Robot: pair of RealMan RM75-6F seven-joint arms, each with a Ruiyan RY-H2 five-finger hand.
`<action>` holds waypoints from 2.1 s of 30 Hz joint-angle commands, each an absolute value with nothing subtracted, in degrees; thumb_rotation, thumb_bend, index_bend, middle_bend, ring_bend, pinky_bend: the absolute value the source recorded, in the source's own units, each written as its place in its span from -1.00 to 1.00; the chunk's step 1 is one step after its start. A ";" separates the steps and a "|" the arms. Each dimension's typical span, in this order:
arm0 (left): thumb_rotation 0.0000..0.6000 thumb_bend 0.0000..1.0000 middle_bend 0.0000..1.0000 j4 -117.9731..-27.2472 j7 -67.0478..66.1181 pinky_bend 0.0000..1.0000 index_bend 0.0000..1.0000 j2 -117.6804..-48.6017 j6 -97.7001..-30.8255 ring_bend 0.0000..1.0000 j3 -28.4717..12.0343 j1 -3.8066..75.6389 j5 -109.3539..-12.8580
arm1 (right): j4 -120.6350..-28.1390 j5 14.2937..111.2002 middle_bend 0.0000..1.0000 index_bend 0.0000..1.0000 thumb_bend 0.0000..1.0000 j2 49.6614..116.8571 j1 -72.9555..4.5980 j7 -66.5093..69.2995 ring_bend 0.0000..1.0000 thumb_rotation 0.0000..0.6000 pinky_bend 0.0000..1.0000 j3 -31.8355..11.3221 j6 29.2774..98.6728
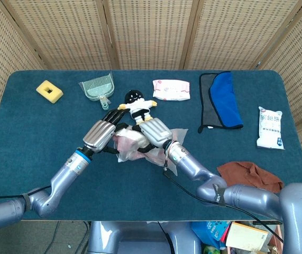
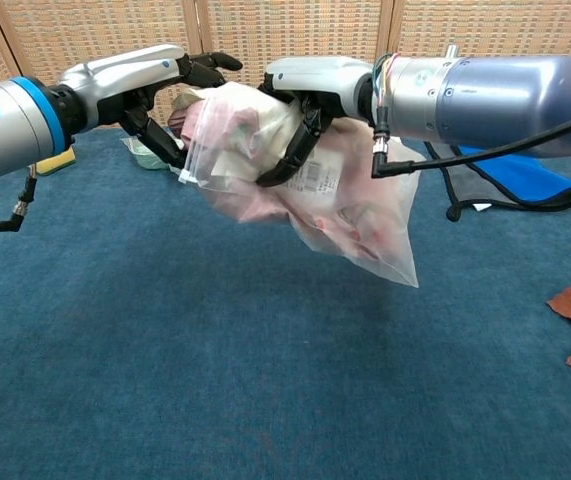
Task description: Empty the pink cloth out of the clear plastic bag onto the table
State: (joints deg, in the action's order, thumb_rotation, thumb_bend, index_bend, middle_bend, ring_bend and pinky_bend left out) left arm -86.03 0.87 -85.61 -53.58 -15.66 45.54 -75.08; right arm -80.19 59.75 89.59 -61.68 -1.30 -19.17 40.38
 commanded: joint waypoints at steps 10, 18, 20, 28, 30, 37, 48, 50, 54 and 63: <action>1.00 -0.17 -1.00 -84.01 0.21 -1.00 0.38 -87.84 -56.25 -1.00 -15.53 45.82 -74.57 | -80.56 59.56 0.27 0.22 0.54 89.60 -61.82 -1.62 0.21 1.00 0.32 -18.67 40.79; 1.00 -0.18 -1.00 -81.99 1.15 -1.00 0.43 -89.91 -53.07 -1.00 -17.07 47.54 -69.26 | -83.12 58.06 -1.00 -0.99 -0.82 84.97 -61.00 -4.22 -1.00 1.00 -1.00 -15.70 38.49; 1.00 -0.18 -1.00 -80.00 1.49 -1.00 0.43 -90.99 -51.35 -1.00 -17.39 48.26 -67.13 | -84.53 57.10 -1.00 -1.00 -0.89 82.92 -59.32 -5.55 -1.00 1.00 -1.00 -14.76 40.66; 1.00 -0.17 -1.00 -77.39 3.90 -1.00 0.43 -92.78 -49.82 -1.00 -18.30 49.09 -64.88 | -87.02 59.72 -0.94 -1.00 -0.91 78.05 -52.86 -8.90 -0.95 1.00 -1.00 -10.73 49.39; 1.00 -0.18 -1.00 -77.33 4.44 -1.00 0.43 -92.85 -50.16 -1.00 -18.72 49.26 -65.04 | -86.59 62.28 -0.61 -1.00 -0.92 76.91 -50.54 -10.00 -0.60 1.00 -0.87 -8.80 52.43; 1.00 -0.17 -1.00 -78.62 3.49 -1.00 0.44 -92.58 -49.98 -1.00 -22.47 52.04 -62.60 | -85.03 69.46 0.04 -0.87 -0.93 72.98 -43.75 -12.58 0.05 1.00 0.09 -0.96 55.96; 1.00 -0.18 -1.00 -81.50 -1.93 -1.00 0.44 -91.69 -49.87 -1.00 -23.28 54.74 -58.96 | -74.16 86.63 0.18 -0.72 -0.93 77.13 -40.35 -15.12 0.20 1.00 0.41 4.25 63.98; 1.00 -0.18 -1.00 -81.75 -2.36 -1.00 0.44 -91.55 -49.89 -1.00 -23.29 54.93 -58.35 | -71.44 90.40 0.16 -0.70 -0.93 78.21 -40.30 -16.07 0.20 1.00 0.40 4.90 66.21; 1.00 -0.17 -1.00 -82.69 -2.23 -1.00 0.44 -91.20 -49.57 -1.00 -23.78 55.27 -56.74 | -65.93 97.41 0.15 -0.68 -0.93 80.44 -40.62 -15.99 0.20 1.00 0.39 6.38 69.92; 1.00 -0.17 -1.00 -83.80 -2.95 -1.00 0.44 -90.48 -48.76 -1.00 -23.98 56.22 -54.32 | -51.30 110.94 0.25 -0.67 -0.94 85.71 -43.00 -18.60 0.22 1.00 0.40 9.70 76.90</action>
State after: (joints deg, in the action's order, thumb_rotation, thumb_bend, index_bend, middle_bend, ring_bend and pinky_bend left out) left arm -83.74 -2.89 -90.51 -48.80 -23.99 56.16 -54.38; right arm -54.42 108.28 83.76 -42.08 -17.63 8.49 75.32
